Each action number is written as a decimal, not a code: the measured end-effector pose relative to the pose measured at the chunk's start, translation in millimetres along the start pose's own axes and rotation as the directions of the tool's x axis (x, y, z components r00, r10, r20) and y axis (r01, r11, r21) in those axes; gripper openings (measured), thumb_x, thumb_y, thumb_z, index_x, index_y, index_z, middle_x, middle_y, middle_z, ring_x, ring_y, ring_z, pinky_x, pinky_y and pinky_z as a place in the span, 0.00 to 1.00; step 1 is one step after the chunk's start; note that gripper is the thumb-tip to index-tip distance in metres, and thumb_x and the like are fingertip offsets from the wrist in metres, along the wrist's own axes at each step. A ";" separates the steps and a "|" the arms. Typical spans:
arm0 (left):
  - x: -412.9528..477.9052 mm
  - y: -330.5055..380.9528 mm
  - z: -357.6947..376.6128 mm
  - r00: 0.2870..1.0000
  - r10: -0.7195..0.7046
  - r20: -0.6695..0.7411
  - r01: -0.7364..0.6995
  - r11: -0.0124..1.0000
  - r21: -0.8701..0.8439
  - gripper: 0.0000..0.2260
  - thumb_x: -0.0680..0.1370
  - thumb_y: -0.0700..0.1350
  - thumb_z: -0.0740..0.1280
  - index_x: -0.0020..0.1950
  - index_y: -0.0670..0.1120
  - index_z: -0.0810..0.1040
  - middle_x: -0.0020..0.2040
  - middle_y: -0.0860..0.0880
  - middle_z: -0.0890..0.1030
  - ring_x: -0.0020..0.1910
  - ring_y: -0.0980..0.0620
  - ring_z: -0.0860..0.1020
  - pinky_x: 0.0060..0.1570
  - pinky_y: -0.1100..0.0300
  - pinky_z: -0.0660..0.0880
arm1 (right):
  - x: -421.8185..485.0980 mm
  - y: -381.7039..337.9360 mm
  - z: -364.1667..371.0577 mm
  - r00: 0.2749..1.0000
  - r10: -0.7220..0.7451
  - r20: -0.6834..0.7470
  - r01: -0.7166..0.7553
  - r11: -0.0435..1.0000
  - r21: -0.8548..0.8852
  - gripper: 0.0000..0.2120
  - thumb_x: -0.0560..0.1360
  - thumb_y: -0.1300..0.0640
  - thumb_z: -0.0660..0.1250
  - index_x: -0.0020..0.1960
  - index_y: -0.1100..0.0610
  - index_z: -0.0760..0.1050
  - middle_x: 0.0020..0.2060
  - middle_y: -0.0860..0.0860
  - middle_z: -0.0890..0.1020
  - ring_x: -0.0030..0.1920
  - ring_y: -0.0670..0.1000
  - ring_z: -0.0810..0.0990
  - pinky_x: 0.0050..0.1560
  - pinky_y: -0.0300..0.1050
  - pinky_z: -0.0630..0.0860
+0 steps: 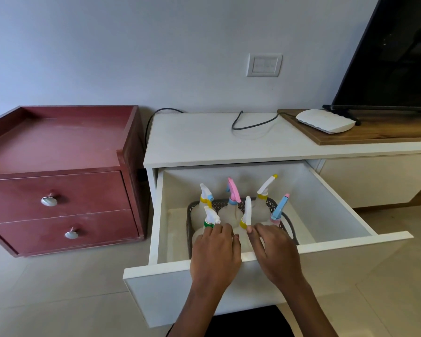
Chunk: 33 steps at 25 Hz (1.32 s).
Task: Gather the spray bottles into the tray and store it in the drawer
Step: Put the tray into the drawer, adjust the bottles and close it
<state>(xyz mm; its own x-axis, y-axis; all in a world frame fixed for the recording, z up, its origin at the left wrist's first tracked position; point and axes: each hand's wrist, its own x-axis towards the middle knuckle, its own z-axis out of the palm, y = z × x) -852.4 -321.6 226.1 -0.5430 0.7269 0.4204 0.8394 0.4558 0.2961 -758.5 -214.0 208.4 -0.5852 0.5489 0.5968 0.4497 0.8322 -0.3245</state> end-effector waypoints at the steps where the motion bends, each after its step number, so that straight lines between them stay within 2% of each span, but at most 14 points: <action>1: 1.6 -0.2 1.6 1.000 0.014 -0.009 -0.014 1.000 0.024 0.08 0.71 0.53 0.61 0.36 0.52 0.76 0.31 0.55 0.79 0.30 0.56 0.77 0.27 0.63 0.72 | -4.6 1.0 1.0 0.999 -0.010 -0.046 0.009 1.000 -0.023 0.25 0.79 0.44 0.50 0.37 0.56 0.78 0.26 0.50 0.79 0.27 0.49 0.76 0.27 0.46 0.76; 3: 4.7 -0.4 3.1 0.999 0.011 -0.047 -0.008 0.998 0.065 0.11 0.71 0.54 0.58 0.36 0.52 0.76 0.32 0.54 0.80 0.31 0.55 0.77 0.29 0.62 0.72 | -7.1 0.8 3.1 0.992 -0.042 -0.120 0.034 0.997 -0.065 0.24 0.79 0.48 0.52 0.33 0.57 0.78 0.24 0.50 0.78 0.24 0.50 0.75 0.23 0.45 0.73; 6: 8.3 -0.5 6.0 0.994 0.008 -0.106 0.003 0.995 0.103 0.14 0.71 0.55 0.56 0.38 0.50 0.77 0.35 0.52 0.80 0.35 0.53 0.77 0.34 0.60 0.74 | -2.9 -1.5 5.8 0.976 -0.082 -0.200 0.063 0.993 -0.097 0.21 0.77 0.51 0.54 0.32 0.58 0.78 0.23 0.50 0.78 0.23 0.50 0.74 0.21 0.40 0.71; 12: 34.2 -11.8 16.1 0.988 -0.014 -0.154 0.033 0.992 0.123 0.18 0.73 0.56 0.55 0.49 0.46 0.78 0.49 0.46 0.81 0.51 0.47 0.79 0.49 0.54 0.76 | 19.2 3.9 25.8 0.958 -0.103 -0.268 0.091 0.994 -0.057 0.22 0.78 0.52 0.54 0.34 0.59 0.79 0.24 0.52 0.79 0.24 0.50 0.76 0.24 0.39 0.72; 17: 72.0 -26.8 27.9 0.987 -0.030 -0.159 0.051 0.991 0.128 0.24 0.75 0.58 0.56 0.62 0.44 0.72 0.65 0.41 0.75 0.68 0.41 0.70 0.64 0.45 0.69 | 55.3 10.6 45.2 0.966 -0.127 -0.224 0.127 0.992 -0.013 0.22 0.80 0.50 0.51 0.43 0.58 0.80 0.35 0.52 0.84 0.35 0.50 0.81 0.37 0.39 0.75; 21: 104.2 -38.2 34.8 0.986 -0.017 -0.168 0.041 0.989 0.142 0.31 0.77 0.62 0.49 0.73 0.43 0.60 0.76 0.41 0.60 0.75 0.42 0.57 0.71 0.42 0.56 | 84.6 19.5 63.4 0.968 -0.173 -0.184 0.175 0.985 -0.002 0.20 0.80 0.51 0.52 0.53 0.60 0.79 0.49 0.54 0.84 0.52 0.51 0.81 0.52 0.43 0.78; 23: 121.1 -45.2 40.5 0.985 -0.001 -0.173 0.029 0.987 0.159 0.32 0.77 0.63 0.46 0.76 0.46 0.52 0.78 0.43 0.52 0.77 0.44 0.49 0.74 0.44 0.47 | 99.6 25.3 73.8 0.964 -0.207 -0.165 0.208 0.978 -0.013 0.20 0.80 0.50 0.52 0.57 0.60 0.77 0.55 0.55 0.82 0.59 0.52 0.79 0.61 0.44 0.74; 26: 148.5 -55.5 48.1 0.983 0.018 -0.182 0.018 0.980 0.197 0.33 0.77 0.63 0.43 0.77 0.47 0.47 0.78 0.45 0.47 0.77 0.46 0.43 0.74 0.49 0.38 | 124.7 32.3 89.1 0.963 -0.231 -0.141 0.230 0.973 -0.023 0.19 0.79 0.51 0.54 0.62 0.60 0.74 0.61 0.55 0.79 0.64 0.53 0.75 0.66 0.41 0.66; 29: 173.6 -64.8 55.4 0.979 0.024 -0.205 0.025 0.972 0.234 0.32 0.78 0.63 0.43 0.77 0.47 0.46 0.78 0.46 0.46 0.77 0.49 0.39 0.73 0.51 0.35 | 148.8 37.4 106.4 0.969 -0.218 -0.116 0.220 0.976 0.006 0.20 0.79 0.50 0.53 0.65 0.60 0.72 0.65 0.56 0.76 0.67 0.53 0.72 0.68 0.45 0.66; 33: 211.6 -79.4 69.2 0.972 0.029 -0.234 0.036 0.963 0.269 0.31 0.79 0.59 0.50 0.77 0.47 0.46 0.78 0.46 0.47 0.75 0.53 0.34 0.73 0.51 0.35 | 185.3 45.1 127.4 0.968 -0.228 -0.104 0.230 0.973 0.015 0.20 0.79 0.51 0.54 0.67 0.59 0.70 0.67 0.56 0.73 0.70 0.53 0.68 0.71 0.48 0.64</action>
<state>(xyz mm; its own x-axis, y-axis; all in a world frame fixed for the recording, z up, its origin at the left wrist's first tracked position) -1032.3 -168.4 232.2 -0.5086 0.5994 0.6181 0.7948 0.6028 0.0694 -932.6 -64.8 210.9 -0.5985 0.3339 0.7283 0.2930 0.9373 -0.1890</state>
